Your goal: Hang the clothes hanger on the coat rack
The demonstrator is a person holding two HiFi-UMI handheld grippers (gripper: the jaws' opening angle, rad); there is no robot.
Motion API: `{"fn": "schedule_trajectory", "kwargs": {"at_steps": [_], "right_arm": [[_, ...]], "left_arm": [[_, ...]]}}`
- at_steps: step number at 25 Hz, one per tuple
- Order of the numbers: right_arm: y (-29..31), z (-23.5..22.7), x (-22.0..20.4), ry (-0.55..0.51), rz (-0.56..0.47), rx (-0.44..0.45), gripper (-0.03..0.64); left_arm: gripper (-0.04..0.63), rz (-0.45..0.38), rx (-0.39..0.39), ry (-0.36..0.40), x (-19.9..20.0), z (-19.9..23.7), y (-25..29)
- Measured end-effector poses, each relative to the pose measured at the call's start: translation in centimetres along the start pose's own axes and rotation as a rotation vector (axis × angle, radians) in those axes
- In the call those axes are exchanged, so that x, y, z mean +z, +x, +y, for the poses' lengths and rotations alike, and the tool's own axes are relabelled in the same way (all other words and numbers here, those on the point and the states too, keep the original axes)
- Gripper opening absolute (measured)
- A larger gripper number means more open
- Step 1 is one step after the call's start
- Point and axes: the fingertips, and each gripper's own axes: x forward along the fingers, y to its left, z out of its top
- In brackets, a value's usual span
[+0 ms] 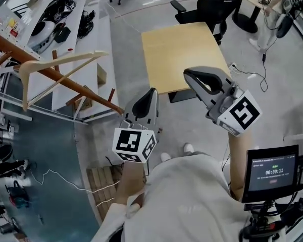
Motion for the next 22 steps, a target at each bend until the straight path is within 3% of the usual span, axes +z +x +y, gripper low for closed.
{"fn": "schedule_trajectory", "kwargs": {"at_steps": [4, 6, 11, 22], "right_arm": [[-4.5, 0.0, -1.6, 0.146, -0.023, -0.049, 0.011], [-6.0, -0.1, -2.2, 0.170, -0.014, -0.069, 0.012], [-7.9, -0.6, -2.3, 0.178, -0.011, -0.103, 0.011], [-6.6, 1.0, -1.7, 0.147, -0.006, -0.078, 0.012]], "left_arm": [[0.000, 0.012, -0.057, -0.012, -0.1, -3.2, 1.0], [0.000, 0.012, -0.078, -0.020, 0.0, -4.4, 1.4], [0.000, 0.021, -0.088, -0.015, -0.1, -5.9, 1.8], [0.000, 0.016, -0.041, -0.015, 0.1, -4.6, -0.5]]}}
